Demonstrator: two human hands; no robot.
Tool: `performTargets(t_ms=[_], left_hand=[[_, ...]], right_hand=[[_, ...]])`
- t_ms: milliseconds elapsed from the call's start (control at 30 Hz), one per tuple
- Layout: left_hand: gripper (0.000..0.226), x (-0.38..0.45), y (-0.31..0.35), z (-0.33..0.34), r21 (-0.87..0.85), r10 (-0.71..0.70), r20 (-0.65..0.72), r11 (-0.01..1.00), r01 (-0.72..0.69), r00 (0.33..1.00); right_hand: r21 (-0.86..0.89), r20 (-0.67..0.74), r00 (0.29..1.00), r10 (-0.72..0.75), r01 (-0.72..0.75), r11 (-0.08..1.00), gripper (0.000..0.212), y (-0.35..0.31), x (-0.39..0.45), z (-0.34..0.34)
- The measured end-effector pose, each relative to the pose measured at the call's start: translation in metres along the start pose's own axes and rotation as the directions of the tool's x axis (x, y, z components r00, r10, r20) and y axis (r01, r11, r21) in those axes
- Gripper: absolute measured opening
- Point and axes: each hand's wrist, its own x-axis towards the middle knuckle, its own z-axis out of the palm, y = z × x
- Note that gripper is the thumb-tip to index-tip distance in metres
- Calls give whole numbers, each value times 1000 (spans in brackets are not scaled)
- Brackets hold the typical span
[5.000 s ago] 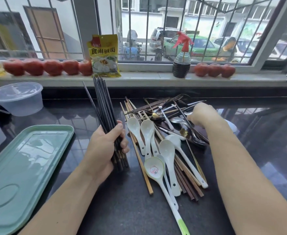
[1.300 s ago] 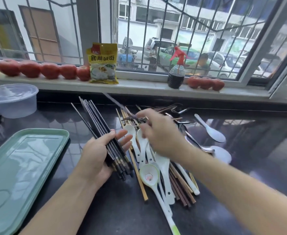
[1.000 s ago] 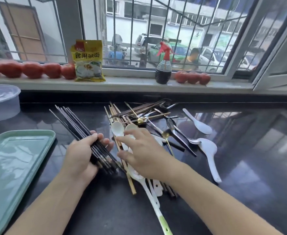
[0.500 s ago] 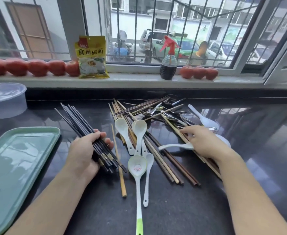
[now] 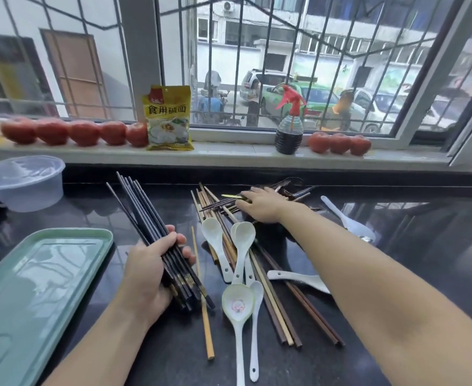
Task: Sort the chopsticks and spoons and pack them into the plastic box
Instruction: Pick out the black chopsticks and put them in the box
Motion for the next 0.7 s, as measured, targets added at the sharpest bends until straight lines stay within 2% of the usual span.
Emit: performTargets(t_ms=[67,233,400,500,600,700], left_hand=[[9,1,-1,1,-3,-11,13,1000,11,1000],[9,5,-1,-1,-44,-23,18,999,24,1000],[11,6,-4,-2,-26,-23,42,999,24,999],[10,7,-5,-2,5,-20,49,1000,19,999],[10,7,-6,-1,30,-17,60,999,16,998],[11,4,-5,-2,48,-13,68,999,10,998]], right_hand=[[12,11,1000,-23,23,1000,79,13,-2,2],[-81,69,992,-102,108,991,69,52,-26,-6],[-42,101,988,-120,124,991,60,79,-46,-14],[-31,59,988,-145,147,989,56,79,-57,-17],[58,-15,985,-173,174,983,53,64,-59,-18],[16,27,988,-153,153,988,60,52,-58,-14]])
